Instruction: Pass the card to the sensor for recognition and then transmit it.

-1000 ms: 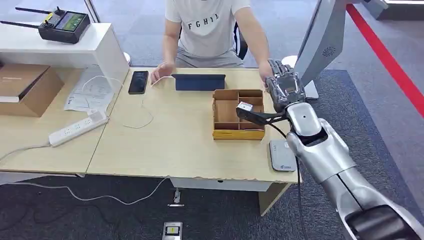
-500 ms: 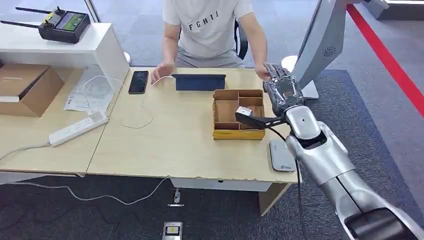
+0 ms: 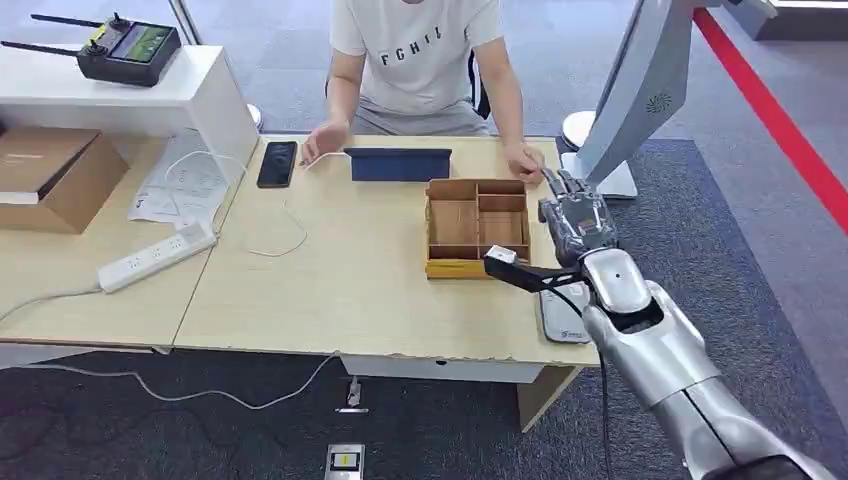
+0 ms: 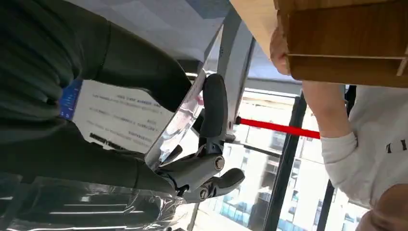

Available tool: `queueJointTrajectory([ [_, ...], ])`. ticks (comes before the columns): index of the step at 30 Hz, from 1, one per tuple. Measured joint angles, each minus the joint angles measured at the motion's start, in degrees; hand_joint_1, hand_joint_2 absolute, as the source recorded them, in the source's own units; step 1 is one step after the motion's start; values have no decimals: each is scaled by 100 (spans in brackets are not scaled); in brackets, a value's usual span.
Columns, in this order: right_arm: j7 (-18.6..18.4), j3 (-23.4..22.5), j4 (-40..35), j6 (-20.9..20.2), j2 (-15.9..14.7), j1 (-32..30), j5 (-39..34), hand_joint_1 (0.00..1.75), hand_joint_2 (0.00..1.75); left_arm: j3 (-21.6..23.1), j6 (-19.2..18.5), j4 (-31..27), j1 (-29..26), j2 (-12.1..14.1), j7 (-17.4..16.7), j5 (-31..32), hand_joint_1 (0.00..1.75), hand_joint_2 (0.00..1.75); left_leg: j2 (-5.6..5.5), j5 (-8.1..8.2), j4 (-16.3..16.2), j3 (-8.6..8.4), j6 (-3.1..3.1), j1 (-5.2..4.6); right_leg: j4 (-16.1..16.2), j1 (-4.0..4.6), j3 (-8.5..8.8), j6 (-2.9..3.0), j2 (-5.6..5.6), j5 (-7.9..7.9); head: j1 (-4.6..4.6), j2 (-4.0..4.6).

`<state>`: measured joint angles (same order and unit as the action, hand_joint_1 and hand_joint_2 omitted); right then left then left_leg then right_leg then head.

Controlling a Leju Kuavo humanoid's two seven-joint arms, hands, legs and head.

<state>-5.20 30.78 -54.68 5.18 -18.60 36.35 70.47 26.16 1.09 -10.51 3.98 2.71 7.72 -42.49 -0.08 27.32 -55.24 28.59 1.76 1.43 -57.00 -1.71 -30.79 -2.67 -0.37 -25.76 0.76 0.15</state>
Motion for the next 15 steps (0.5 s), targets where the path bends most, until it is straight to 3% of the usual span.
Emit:
queueJointTrajectory([
  [15, -142, -208, -1276, -513, -295, -859, -76, 175, 175, 0, 13, 0, 3, 0, -15, -37, 0, 0, 1, 0, 1, -1, 0, 0, 0, 0, 0, 0, 0, 0, 0, 0],
])
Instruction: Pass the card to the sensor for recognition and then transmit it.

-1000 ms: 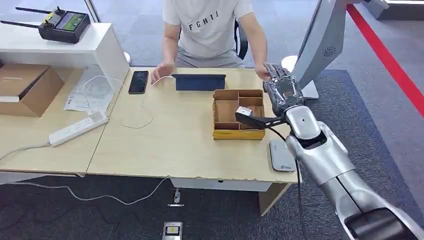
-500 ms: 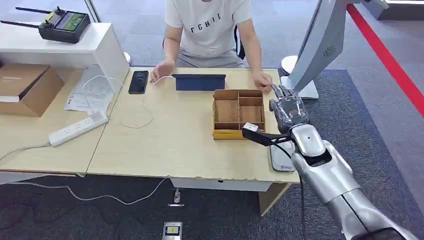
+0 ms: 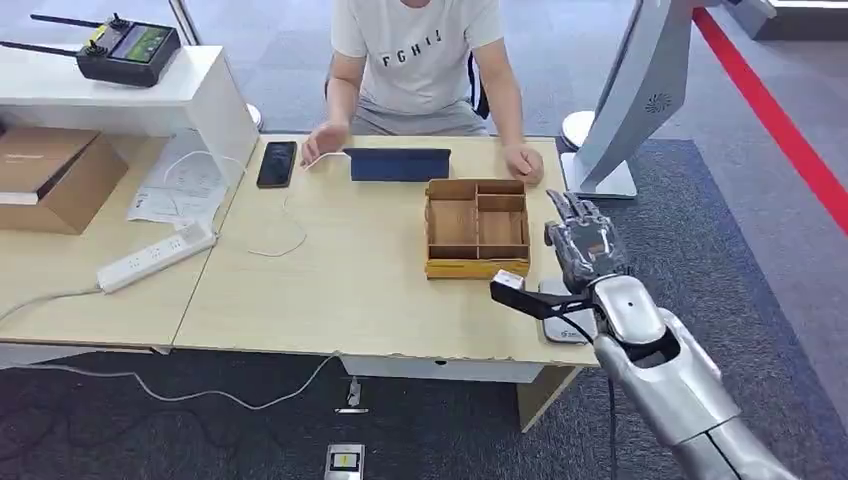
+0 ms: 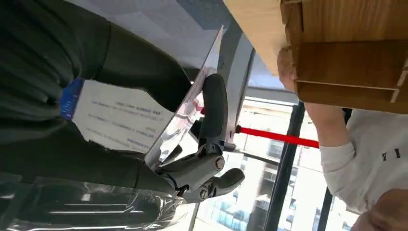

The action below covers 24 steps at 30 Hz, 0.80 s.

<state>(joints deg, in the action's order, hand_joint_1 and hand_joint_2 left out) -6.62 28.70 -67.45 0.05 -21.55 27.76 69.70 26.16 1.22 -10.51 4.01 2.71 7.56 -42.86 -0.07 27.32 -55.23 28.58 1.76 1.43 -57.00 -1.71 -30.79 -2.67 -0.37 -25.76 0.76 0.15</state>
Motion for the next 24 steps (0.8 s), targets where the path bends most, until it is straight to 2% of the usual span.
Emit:
queueJointTrajectory([
  [11, 13, 39, -223, -7, 50, -506, -343, 175, 175, 0, 68, 0, 2, -7, -9, -20, 0, 0, 0, 0, 0, 0, 0, 0, 0, 0, 1, 0, 0, 0, 2, 0],
  [24, 103, -37, 251, 140, 44, -319, -437, 175, 175, 0, 68, 0, 2, -4, 44, -59, 0, 0, -1, 0, 0, 1, 0, 0, 0, 0, 1, -1, 0, 0, 0, 0],
])
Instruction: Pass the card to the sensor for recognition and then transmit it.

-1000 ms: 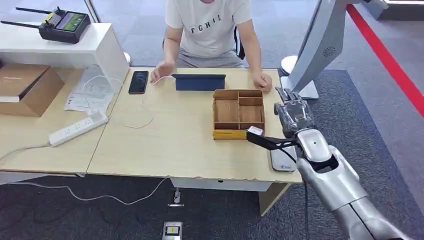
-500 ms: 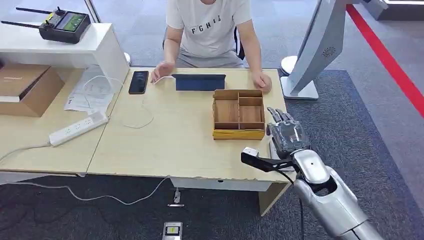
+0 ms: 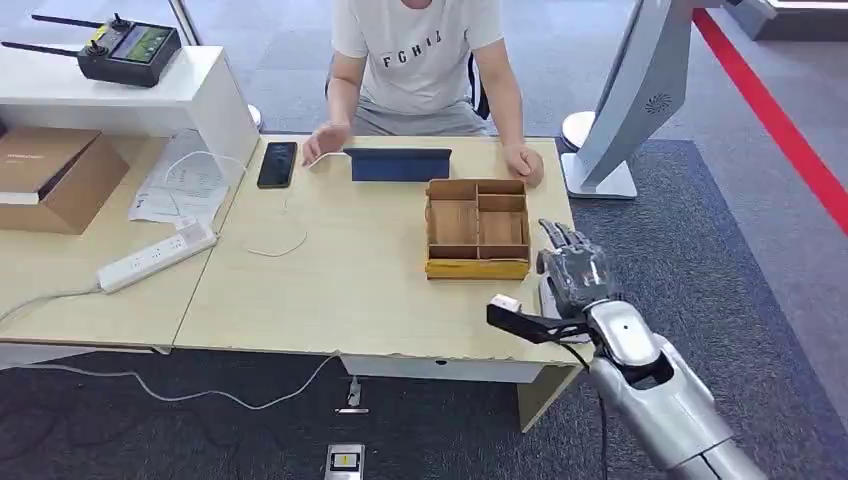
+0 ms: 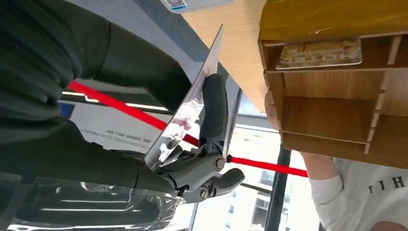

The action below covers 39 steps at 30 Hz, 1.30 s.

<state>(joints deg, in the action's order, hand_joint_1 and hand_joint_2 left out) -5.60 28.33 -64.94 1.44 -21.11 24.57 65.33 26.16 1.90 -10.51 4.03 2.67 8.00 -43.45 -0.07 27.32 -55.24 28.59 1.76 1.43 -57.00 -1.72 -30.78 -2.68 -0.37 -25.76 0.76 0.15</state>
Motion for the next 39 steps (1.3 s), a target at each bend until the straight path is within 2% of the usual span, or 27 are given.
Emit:
queueJointTrajectory([
  [22, 221, -57, 1307, 83, -29, 143, -166, 175, 175, 0, -24, 0, 0, -2, -61, -11, 0, 0, 0, 0, 0, 0, 0, 0, 0, 0, -1, 0, 0, 0, 0, 0],
  [39, 232, -168, 1360, 4, -22, 63, -221, 175, 175, 24, -4, 0, 1, -2, -55, 0, 0, 0, 0, 0, 0, -1, 0, 0, 0, 0, 0, 0, 0, 1, 0, 0],
])
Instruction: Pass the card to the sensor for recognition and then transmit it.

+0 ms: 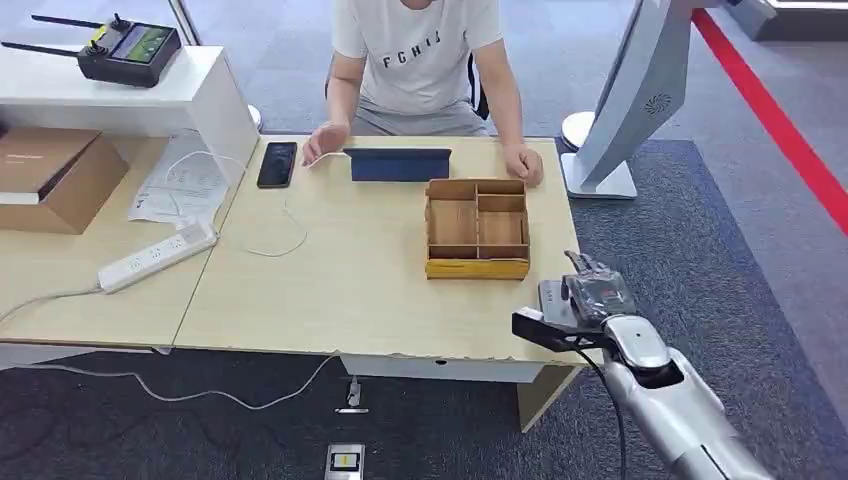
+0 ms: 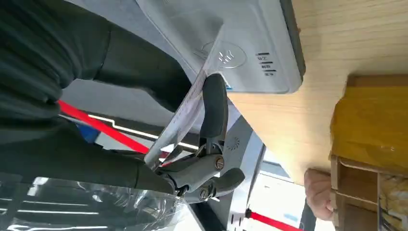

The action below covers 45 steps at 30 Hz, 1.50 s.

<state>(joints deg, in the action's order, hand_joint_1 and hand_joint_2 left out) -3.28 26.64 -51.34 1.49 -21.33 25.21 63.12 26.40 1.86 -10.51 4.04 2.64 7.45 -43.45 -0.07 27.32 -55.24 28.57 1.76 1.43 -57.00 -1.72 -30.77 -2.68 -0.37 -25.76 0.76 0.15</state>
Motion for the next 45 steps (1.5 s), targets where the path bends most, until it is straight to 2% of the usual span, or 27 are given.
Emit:
queueJointTrajectory([
  [16, -35, -13, -553, -88, -18, 54, 85, 175, 175, 94, -22, 0, 0, -2, 37, 33, 0, 0, 0, 0, 0, 4, 0, 0, 0, 0, -1, 0, 0, 0, 2, 0],
  [22, -160, 44, -1491, -503, -22, 533, 65, 175, 175, 136, -81, 0, 4, 0, 50, 146, 0, 0, 1, -3, -1, -1, -2, 1, 0, 1, 1, 1, 0, 3, 0, 0],
  [28, -160, 116, -2006, -466, -50, 616, 205, 175, 175, 219, -98, 0, 2, 0, 57, 164, 0, 0, 1, -3, 0, 4, -3, 0, 0, 0, 0, 1, 0, 4, 2, 0],
  [32, -63, 310, -2238, -538, 13, 995, 343, 175, 175, 251, -118, 0, 36, -2, 96, 181, 0, 0, 2, -4, 0, 5, -4, 0, 0, 0, -4, -1, 1, 7, 2, 0],
  [37, 68, 684, -2167, -508, 266, 1567, 304, 175, 175, 258, -146, 0, 106, -35, 68, 175, 0, 0, -1, -9, 1, 7, -1, 3, -3, 3, -1, 0, 0, 8, -2, 0],
  [45, 77, 1285, -1048, -214, 713, 2358, 393, 175, 175, 317, -118, 0, 74, -50, -66, 197, 0, 0, -5, -10, 0, 10, -2, 3, -3, 4, -1, 1, -2, 10, 0, 0],
])
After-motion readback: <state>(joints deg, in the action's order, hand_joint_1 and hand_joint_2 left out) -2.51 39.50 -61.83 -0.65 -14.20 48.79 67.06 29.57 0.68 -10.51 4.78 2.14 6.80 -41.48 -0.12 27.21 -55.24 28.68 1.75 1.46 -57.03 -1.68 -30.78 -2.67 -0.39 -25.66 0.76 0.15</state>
